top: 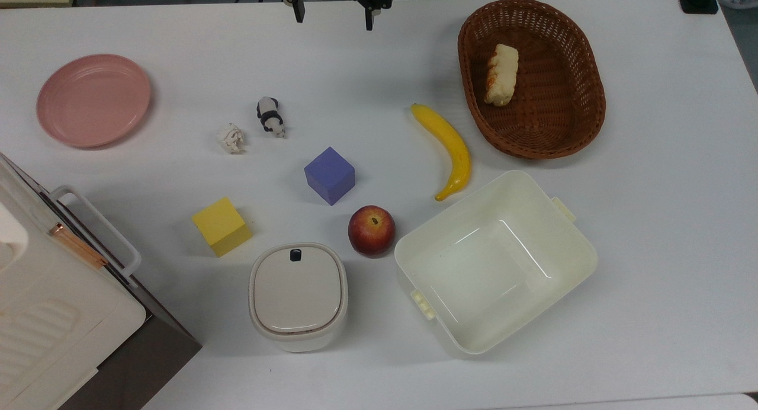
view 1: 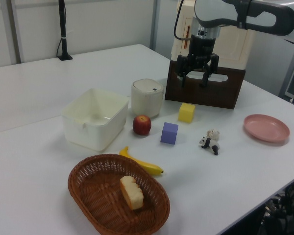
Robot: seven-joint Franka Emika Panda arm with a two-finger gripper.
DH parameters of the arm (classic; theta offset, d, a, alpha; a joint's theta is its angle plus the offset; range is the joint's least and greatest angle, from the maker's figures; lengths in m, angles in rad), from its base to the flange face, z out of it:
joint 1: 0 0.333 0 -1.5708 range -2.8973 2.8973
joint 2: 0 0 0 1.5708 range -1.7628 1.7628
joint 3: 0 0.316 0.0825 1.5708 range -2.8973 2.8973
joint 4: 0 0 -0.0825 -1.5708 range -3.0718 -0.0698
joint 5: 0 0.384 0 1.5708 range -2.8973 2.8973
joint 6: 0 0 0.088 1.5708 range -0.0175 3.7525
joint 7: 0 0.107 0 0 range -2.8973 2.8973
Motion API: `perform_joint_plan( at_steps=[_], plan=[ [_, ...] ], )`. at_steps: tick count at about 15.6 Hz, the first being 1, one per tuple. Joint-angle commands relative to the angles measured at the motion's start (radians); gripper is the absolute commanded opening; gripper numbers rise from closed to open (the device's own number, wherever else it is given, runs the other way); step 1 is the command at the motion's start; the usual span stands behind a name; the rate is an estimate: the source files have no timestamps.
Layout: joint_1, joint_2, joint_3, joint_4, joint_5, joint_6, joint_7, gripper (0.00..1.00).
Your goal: Open the trash can
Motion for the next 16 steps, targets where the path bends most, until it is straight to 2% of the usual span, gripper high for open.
perform_joint_plan(
  at_steps=[1,3,6,16],
  plan=[
    [0.018,-0.017,-0.006,-0.021,0.012,0.029,-0.125,1.0],
    [0.023,-0.014,0.0,-0.029,0.0,0.036,-0.127,1.0],
    [0.024,-0.017,-0.003,-0.024,0.024,0.071,-0.12,1.0],
    [0.026,-0.023,-0.009,-0.026,0.031,0.065,-0.127,1.0]
  ],
)
